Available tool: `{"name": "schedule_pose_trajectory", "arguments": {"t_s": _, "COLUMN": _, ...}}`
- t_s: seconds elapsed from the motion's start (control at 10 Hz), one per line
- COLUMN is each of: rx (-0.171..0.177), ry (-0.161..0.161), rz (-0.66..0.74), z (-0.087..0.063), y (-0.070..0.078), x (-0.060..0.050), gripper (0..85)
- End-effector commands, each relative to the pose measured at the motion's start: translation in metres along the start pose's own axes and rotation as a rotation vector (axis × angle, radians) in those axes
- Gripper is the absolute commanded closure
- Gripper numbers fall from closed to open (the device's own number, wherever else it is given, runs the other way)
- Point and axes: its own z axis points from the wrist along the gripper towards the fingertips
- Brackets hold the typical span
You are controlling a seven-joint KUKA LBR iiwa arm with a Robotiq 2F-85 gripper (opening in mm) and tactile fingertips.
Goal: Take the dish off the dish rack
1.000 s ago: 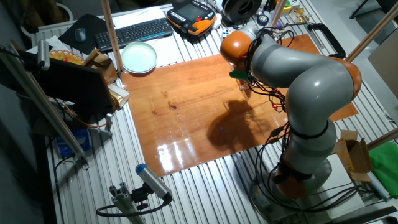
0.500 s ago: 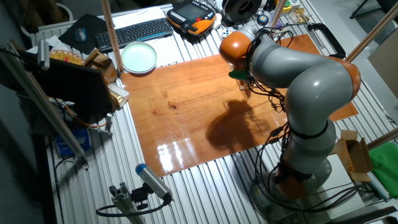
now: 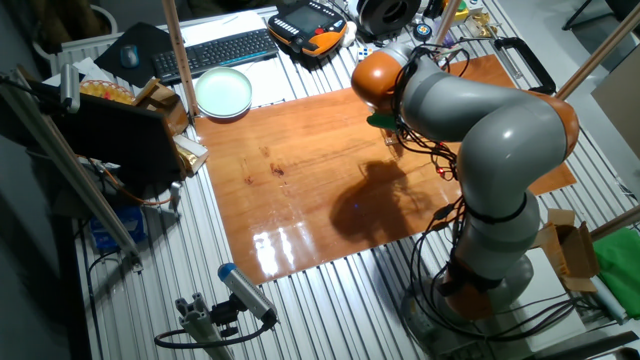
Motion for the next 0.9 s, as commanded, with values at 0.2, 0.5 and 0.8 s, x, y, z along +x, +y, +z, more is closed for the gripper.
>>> {"name": "schedule_pose_trajectory", "arguments": {"t_s": 0.2, "rx": 0.004, "ry": -0.009, "rz": -0.006, "z": -0.0001, "y": -0.0002, "x": -0.0001, "gripper": 84.3}}
{"name": "schedule_pose_trajectory", "arguments": {"t_s": 0.5, "rx": -0.009, "ry": 0.015, "rz": 0.003, "z": -0.0001, "y": -0.0002, "x": -0.0001, "gripper": 84.3}}
{"name": "schedule_pose_trajectory", "arguments": {"t_s": 0.8, "rx": 0.014, "ry": 0.030, "rz": 0.022, "z": -0.0001, "y": -0.0002, "x": -0.0001, "gripper": 84.3}}
